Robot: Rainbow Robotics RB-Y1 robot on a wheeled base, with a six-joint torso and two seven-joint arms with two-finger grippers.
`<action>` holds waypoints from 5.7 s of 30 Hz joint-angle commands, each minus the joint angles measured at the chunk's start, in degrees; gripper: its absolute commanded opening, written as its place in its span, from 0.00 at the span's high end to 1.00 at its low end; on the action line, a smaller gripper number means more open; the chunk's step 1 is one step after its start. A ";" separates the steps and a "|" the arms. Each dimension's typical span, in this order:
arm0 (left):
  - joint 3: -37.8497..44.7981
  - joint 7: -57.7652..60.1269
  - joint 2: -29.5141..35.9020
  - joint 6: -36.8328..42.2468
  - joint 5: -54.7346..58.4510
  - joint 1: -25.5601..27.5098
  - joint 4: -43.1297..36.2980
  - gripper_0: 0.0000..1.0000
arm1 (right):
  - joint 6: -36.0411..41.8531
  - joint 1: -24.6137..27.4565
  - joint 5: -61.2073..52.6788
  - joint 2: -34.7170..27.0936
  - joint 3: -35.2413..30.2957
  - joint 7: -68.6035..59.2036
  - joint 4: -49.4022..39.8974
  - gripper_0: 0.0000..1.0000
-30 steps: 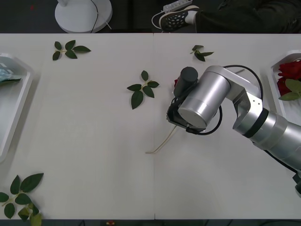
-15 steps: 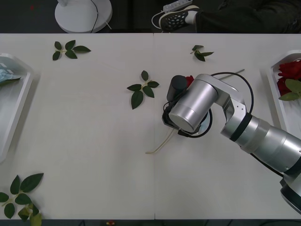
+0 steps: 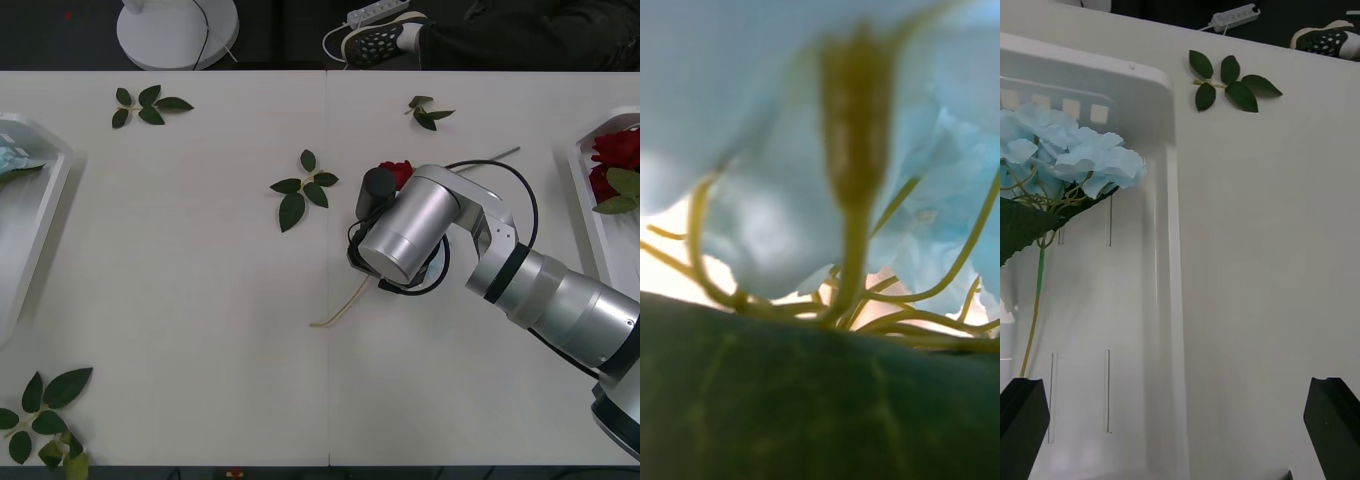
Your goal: Place the red flowers into the right box and the blue flowers into the left box. If a person shows an open palm, hand one flower to the person first, then continue sorting.
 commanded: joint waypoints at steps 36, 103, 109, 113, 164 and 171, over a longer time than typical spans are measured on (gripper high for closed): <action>-5.15 8.59 -15.79 3.20 3.27 5.13 -50.31 0.00 | -0.43 -2.36 -11.94 -9.12 -0.09 16.61 -10.67 1.00; -20.45 -17.91 -25.63 -2.95 18.91 -2.52 -33.26 0.00 | -24.60 -11.59 -37.43 -4.64 -17.06 79.45 -27.81 1.00; -26.51 -17.91 -29.68 -9.99 18.91 -5.24 -33.26 0.00 | -24.60 -11.59 -37.17 -4.73 -17.06 78.92 -27.81 1.00; -29.85 -17.91 -32.49 -14.47 18.47 -7.00 -33.26 0.00 | -24.68 -11.59 -37.17 -4.91 -17.06 78.49 -27.81 1.00; -41.89 -16.90 -42.60 -34.77 5.73 -17.72 -32.11 1.00 | -25.65 -11.59 -34.79 -4.91 -17.06 75.94 -26.58 1.00; -41.80 -16.90 -42.25 -34.86 5.73 -17.72 -32.11 1.00 | -26.18 -11.59 -34.79 -5.17 -17.06 75.94 -26.58 1.00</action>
